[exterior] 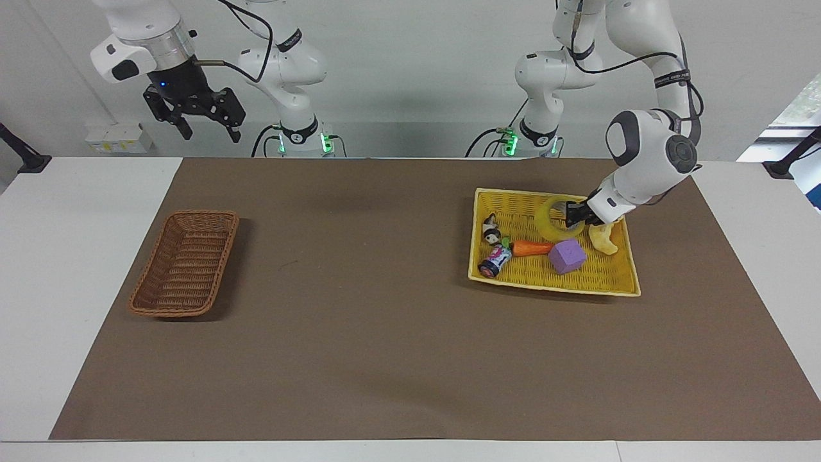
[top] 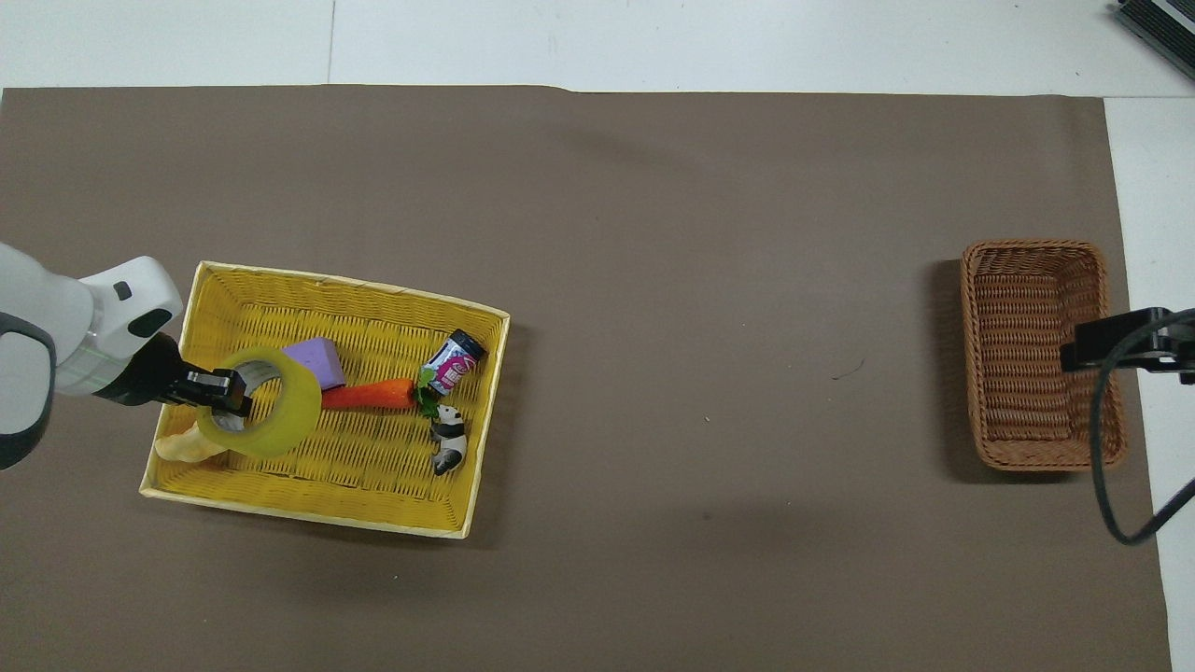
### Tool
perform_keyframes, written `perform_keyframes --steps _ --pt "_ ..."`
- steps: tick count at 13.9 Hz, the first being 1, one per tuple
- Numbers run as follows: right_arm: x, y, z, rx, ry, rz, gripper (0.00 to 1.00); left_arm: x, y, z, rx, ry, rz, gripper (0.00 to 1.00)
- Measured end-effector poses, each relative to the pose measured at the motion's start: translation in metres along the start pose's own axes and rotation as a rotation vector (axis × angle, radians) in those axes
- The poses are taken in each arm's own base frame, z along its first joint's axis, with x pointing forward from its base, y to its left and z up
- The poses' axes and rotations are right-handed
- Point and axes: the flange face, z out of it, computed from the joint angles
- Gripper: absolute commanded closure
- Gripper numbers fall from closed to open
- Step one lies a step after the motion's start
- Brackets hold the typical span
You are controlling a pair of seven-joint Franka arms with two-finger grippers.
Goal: Move tape to another basket
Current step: 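Grasp the tape roll with the left gripper and lift it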
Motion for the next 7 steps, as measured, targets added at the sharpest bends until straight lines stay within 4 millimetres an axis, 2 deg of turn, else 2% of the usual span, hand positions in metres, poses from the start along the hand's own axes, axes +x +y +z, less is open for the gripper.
perform_keyframes --steps 4,7 --pt "0.0 0.0 0.0 0.0 0.0 0.0 0.0 -0.002 0.002 -0.06 0.042 0.039 -0.038 1.0" --pt "0.0 0.0 0.0 0.0 0.0 0.0 0.0 -0.001 0.009 -0.09 0.093 0.087 -0.147 1.0"
